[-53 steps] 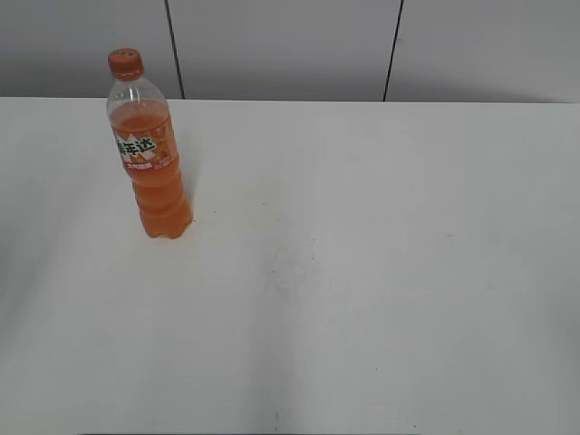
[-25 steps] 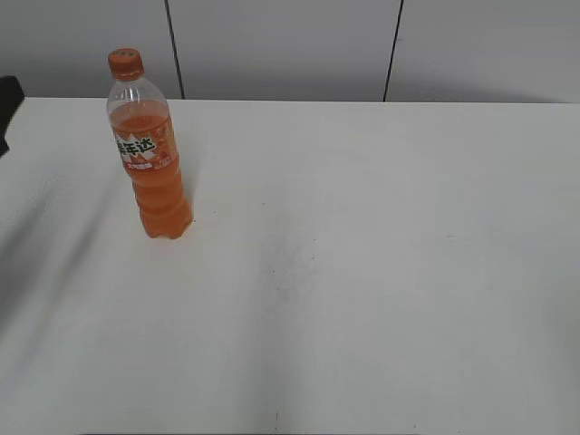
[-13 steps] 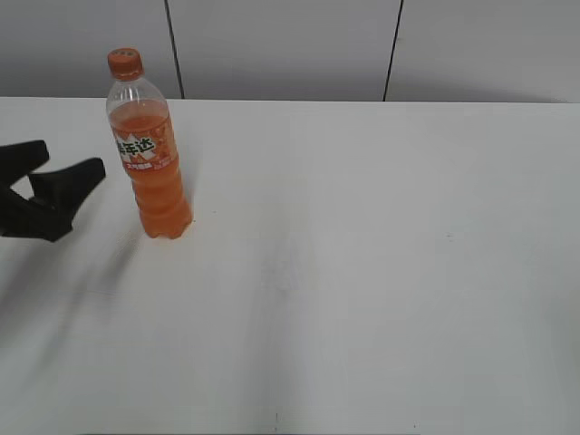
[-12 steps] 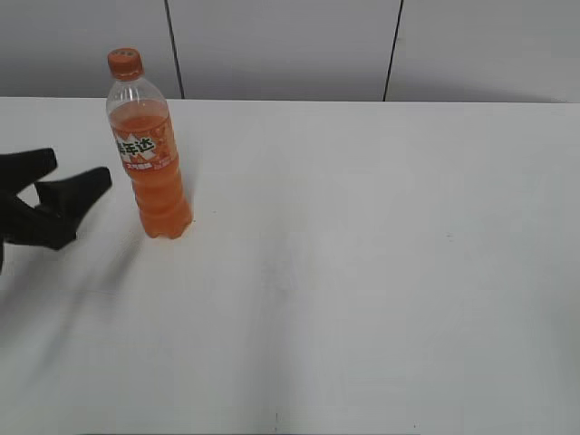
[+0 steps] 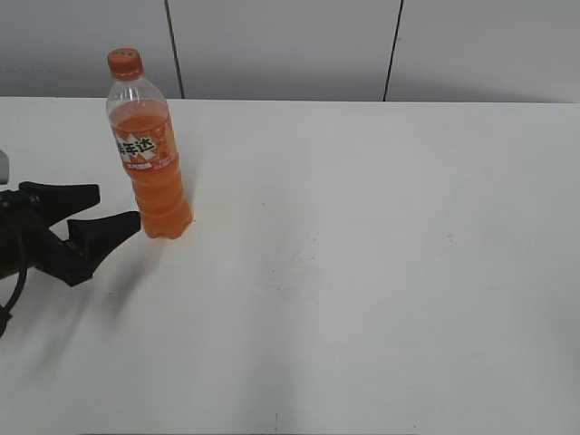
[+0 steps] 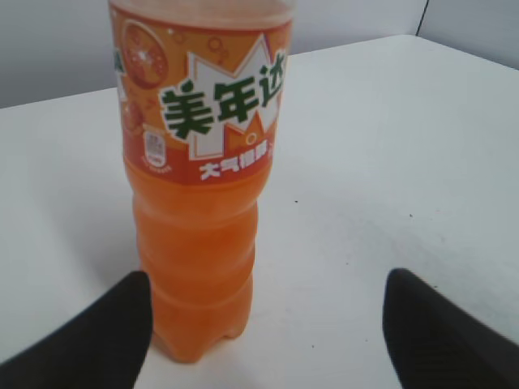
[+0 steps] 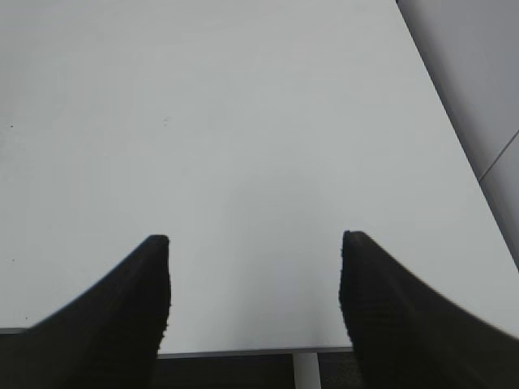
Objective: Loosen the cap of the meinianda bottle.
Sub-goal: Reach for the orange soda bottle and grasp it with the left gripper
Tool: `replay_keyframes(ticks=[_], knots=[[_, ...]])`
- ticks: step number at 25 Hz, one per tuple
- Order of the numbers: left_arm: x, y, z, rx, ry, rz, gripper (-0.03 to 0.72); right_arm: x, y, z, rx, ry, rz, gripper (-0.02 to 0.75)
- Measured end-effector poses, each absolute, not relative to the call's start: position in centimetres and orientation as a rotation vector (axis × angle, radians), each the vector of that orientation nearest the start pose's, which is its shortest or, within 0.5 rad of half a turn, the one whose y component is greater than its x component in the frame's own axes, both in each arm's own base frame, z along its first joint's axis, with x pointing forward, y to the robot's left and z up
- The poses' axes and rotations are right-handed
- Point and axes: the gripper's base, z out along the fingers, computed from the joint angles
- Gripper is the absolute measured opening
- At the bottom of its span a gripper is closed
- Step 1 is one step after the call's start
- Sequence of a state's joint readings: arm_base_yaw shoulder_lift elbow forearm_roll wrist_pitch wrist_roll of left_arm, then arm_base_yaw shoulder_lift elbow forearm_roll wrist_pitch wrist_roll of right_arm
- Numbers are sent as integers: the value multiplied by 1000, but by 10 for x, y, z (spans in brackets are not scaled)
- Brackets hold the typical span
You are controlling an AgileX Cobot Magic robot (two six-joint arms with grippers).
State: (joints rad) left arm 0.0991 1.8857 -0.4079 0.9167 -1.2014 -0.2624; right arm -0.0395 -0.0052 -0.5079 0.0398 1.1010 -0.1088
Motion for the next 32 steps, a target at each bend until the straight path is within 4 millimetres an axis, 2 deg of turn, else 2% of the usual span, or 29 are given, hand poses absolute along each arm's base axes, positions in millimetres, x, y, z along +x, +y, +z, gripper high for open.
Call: replay_keyframes(ticks=[15,18,20,24,29,32], knots=[[251,-43,113,636,1767,-635,519,-8,4,276,-75,2070,-43,493],[250,-39,113,675,1761,-645,523,-8,4,276,-75,2070,-43,493],[252,-31,114,695,1751,-635,552,-8,4,276,-75,2070,-43,493],[264,-15,120,669,1740,-622,598,-8,4,276,-75,2070,-43,493],[288,-12,132,773,1695,-703,601,-8,4,276,-75,2070,-43,493],[307,-10,130,831,1702,-768,598,-8,4,276,-75,2070,-43,493]])
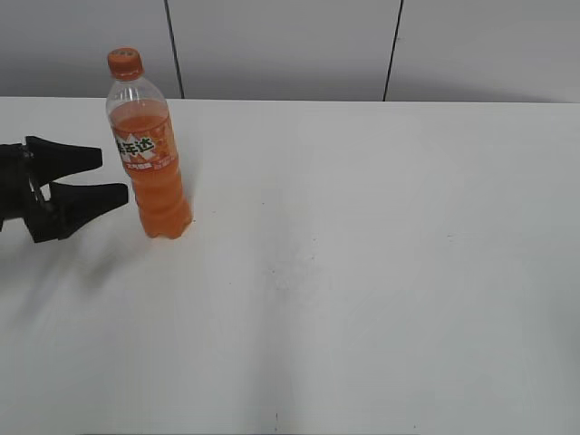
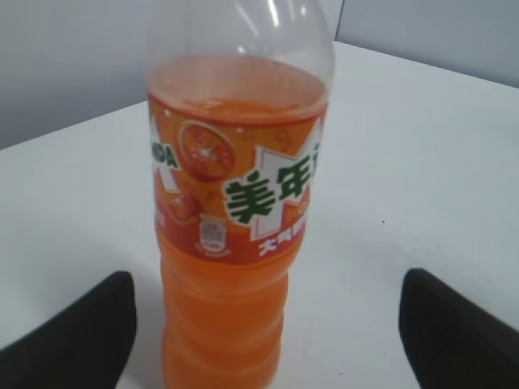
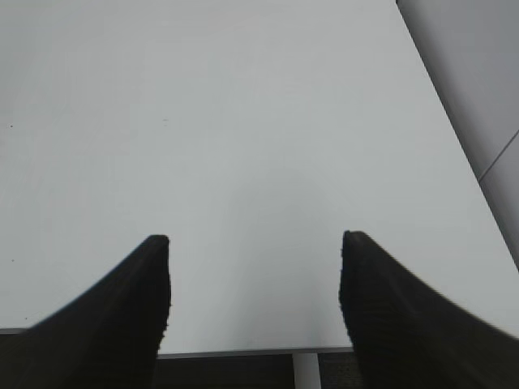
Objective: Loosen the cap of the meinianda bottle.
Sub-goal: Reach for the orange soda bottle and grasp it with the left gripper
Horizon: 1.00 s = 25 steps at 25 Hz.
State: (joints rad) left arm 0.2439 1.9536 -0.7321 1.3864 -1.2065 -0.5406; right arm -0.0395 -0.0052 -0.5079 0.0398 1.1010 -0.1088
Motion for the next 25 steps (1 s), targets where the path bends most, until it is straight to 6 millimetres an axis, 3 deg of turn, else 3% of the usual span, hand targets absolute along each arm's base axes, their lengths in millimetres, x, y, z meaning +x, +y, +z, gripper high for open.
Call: replay_keyframes(ticks=[8,15,25], knots=[[348,-11,120,938,1700,-834,591,-8,4,276,-75,2070,-43,493],[376,-29,107,1053,1705,-915,591,-8,4,276,-75,2070,-43,493],[391,-50,95,1105,1698,-968,573,-8,4,276,-75,2070,-43,493]])
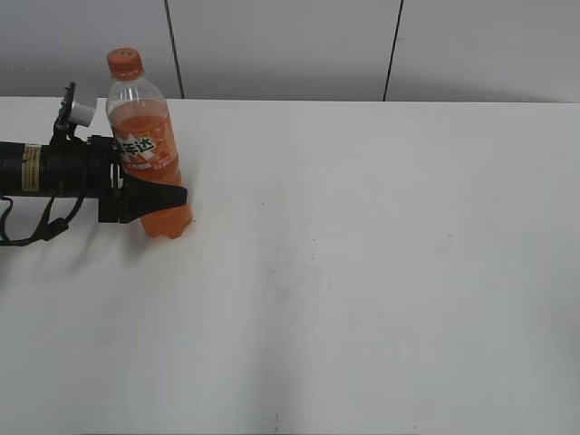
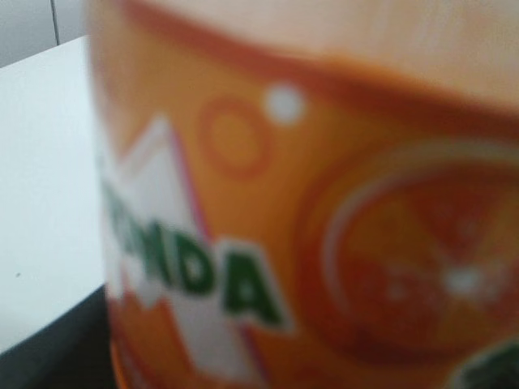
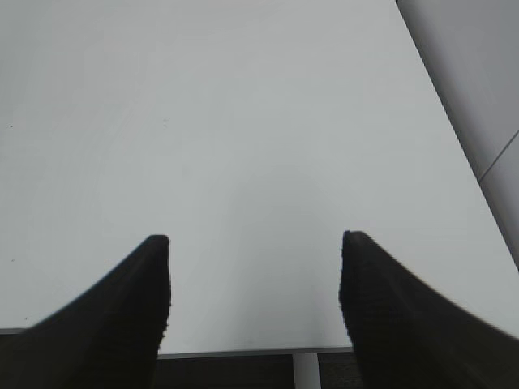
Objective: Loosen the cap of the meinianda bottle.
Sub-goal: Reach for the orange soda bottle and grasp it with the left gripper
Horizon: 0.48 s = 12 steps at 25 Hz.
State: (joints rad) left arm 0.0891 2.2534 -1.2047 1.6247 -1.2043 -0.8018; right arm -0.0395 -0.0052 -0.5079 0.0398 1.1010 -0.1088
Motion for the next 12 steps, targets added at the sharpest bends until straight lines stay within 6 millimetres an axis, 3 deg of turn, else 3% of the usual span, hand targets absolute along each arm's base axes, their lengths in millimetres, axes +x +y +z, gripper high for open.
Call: replay_keyframes(ticks=[10,12], knots=[[392,-50,95,1110,1706,-954,405,-8,4,276,-75,2070,-43,493],[392,-50,95,1110,1706,-954,403,-8,4,276,-75,2070,-43,493]])
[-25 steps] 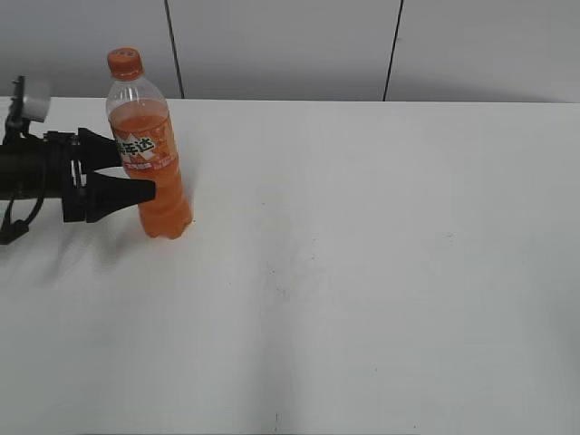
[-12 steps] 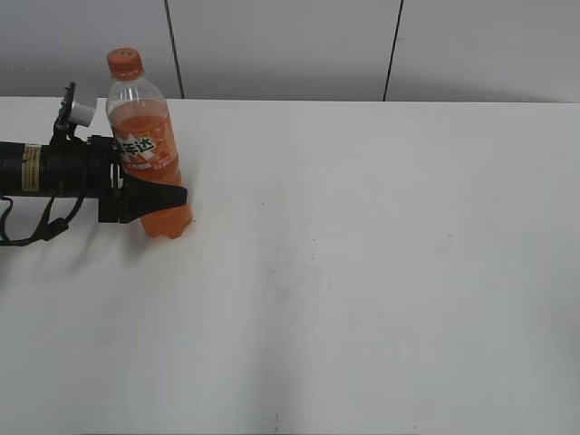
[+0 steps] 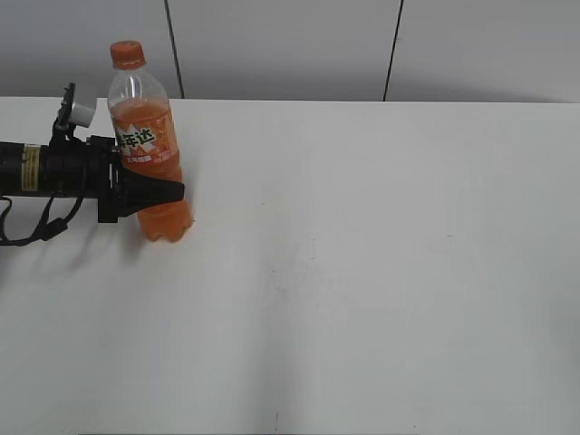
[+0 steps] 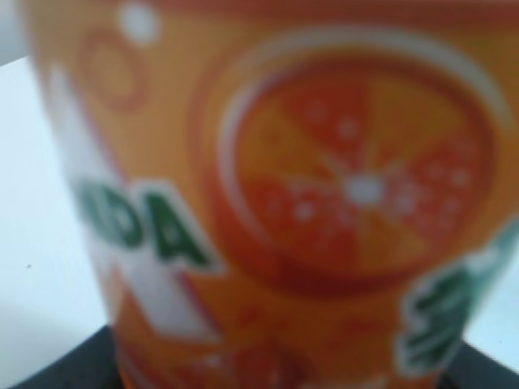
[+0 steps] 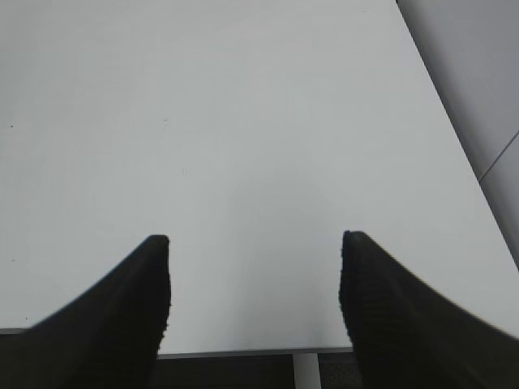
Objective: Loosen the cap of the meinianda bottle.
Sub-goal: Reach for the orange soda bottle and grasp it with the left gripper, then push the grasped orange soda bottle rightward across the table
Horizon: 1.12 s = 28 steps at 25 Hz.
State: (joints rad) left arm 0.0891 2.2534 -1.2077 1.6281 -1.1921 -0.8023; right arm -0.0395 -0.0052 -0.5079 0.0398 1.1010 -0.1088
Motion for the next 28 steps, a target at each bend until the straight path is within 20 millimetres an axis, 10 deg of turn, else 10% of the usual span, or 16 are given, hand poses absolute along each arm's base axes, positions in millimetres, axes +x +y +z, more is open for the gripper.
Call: replay_keyframes(ticks=[11,28], knots=[[388,-73,102,1205,1686,-949,403,-8,4,276,-75,2070,-43,493],[349,-200,131,1415,1446,-1094,403,-8,4,276,-75,2070,-43,493]])
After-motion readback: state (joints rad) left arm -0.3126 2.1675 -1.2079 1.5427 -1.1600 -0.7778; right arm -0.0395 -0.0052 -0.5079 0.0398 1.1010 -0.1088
